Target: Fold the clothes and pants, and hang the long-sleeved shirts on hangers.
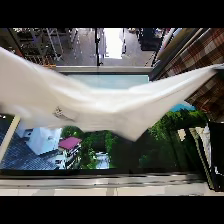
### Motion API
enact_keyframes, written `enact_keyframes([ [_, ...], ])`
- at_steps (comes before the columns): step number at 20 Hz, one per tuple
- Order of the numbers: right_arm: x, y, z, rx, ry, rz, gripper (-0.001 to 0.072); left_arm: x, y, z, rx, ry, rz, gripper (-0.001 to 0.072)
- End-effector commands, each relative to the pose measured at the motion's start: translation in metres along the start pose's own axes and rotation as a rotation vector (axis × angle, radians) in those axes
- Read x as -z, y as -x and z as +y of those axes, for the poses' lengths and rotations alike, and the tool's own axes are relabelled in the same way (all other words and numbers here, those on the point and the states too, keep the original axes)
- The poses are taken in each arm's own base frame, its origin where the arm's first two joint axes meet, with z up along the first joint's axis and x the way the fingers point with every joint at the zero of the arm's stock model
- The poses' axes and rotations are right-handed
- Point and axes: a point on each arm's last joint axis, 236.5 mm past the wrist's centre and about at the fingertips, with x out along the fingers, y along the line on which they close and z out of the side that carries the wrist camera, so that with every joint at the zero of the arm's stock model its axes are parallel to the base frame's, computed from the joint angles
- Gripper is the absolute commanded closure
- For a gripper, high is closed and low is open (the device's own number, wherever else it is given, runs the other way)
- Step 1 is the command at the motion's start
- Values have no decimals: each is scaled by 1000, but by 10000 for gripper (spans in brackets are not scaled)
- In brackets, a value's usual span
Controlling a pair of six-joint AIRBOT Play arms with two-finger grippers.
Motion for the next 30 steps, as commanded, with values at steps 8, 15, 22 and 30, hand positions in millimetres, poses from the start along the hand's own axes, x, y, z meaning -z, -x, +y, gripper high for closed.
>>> enact_keyframes([
  [8,-98,138,0,97,60,-420,696,-58,-26,-142,89,-375,-215,701],
  [15,73,-159,-31,33,4,212,695,65,42,224,-747,-176,326,700],
  [22,300,-411,-80,130,-101,328,695,201,178,492,-1164,161,290,686],
  [30,386,-355,-136,121,-505,686,255,183,263,468,-1248,243,489,339],
])
